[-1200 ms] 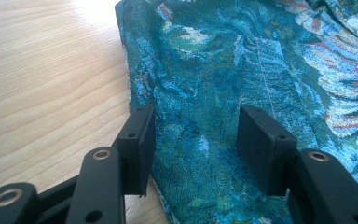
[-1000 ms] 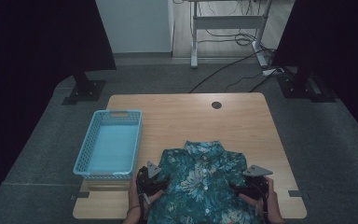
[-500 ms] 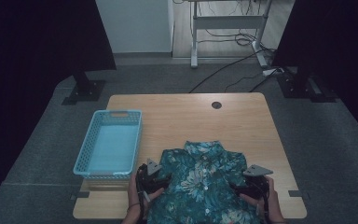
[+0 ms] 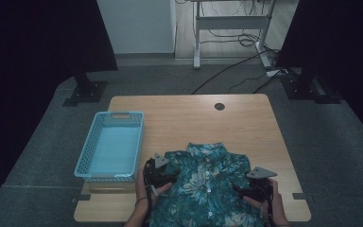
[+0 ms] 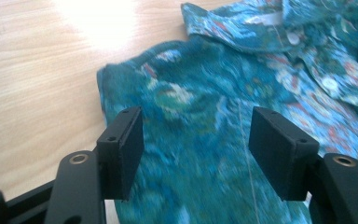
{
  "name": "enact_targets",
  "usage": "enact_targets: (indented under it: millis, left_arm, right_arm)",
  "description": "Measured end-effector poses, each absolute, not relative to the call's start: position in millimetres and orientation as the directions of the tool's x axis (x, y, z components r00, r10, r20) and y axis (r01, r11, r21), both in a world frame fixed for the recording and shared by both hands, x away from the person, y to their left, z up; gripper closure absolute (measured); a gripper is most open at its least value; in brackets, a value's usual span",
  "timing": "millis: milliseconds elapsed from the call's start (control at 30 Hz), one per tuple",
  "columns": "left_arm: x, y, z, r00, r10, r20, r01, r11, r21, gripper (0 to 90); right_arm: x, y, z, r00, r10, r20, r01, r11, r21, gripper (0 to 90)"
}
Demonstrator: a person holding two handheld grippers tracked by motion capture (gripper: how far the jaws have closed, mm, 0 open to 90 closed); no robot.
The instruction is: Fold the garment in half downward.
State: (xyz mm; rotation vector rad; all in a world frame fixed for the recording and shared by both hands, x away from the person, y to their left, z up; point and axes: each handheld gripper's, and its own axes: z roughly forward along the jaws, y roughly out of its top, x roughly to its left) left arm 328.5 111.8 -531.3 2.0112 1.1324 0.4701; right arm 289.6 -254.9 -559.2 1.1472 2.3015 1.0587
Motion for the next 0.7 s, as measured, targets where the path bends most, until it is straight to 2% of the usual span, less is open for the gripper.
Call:
enact_targets:
  millis: [433,700]
  left_arm:
    - [374,107,-539,0.548,0.832,-0.093,0.596,-0.310,0.740,34.7]
    - [388,107,-536,0.570,0.813,-0.119,0.588,-0.302,0.751,33.5]
  right_arm:
    - [289,-256,-559,-0.607,0.795,0.012,0.527,0.391,0.755,22.7]
    - [290,-256,-559,-0.610,0.792,0.012,0.527,0.394,0.753,22.7]
